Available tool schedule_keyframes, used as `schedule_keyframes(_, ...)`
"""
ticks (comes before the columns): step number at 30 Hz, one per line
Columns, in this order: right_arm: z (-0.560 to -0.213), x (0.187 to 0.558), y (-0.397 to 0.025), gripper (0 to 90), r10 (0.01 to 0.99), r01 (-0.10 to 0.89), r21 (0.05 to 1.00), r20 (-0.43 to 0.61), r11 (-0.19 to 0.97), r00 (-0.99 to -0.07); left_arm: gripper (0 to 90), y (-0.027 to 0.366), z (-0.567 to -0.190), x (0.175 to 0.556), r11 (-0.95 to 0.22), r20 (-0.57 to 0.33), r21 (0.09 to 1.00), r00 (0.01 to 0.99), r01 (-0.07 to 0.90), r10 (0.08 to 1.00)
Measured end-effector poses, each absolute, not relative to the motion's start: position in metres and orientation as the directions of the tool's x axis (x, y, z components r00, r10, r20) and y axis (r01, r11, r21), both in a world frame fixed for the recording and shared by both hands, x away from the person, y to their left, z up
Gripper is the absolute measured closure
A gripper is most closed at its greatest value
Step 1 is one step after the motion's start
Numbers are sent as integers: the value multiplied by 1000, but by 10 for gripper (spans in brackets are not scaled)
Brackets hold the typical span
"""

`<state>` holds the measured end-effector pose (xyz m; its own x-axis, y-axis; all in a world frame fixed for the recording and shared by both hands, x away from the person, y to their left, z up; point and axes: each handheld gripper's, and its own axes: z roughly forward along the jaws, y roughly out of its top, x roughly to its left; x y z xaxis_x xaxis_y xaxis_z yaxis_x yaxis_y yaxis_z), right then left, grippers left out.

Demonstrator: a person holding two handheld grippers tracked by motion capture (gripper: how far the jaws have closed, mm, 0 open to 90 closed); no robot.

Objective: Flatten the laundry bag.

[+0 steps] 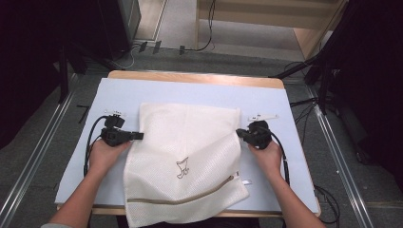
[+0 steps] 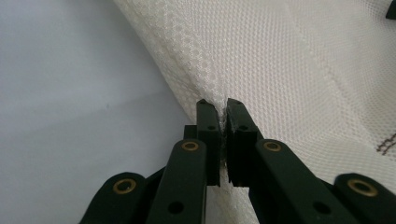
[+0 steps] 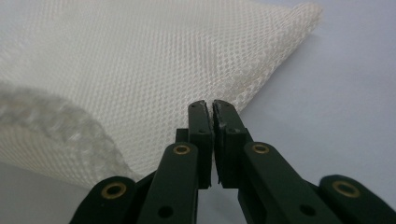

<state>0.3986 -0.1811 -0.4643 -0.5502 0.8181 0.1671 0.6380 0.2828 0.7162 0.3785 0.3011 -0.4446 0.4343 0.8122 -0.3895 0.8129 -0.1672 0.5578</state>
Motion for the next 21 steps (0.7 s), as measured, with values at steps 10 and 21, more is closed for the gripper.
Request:
schedule_keyframes(10,-447,449,-183,881,832,611,763,187,213,-523,874,303,-433,421,-155,-362,609,446,778,819)
schedule_keyframes(21,-459,478,-177,869,860,628,749,164,210,-483,864,307,-447,452,-122,-365,602,408,789,837)
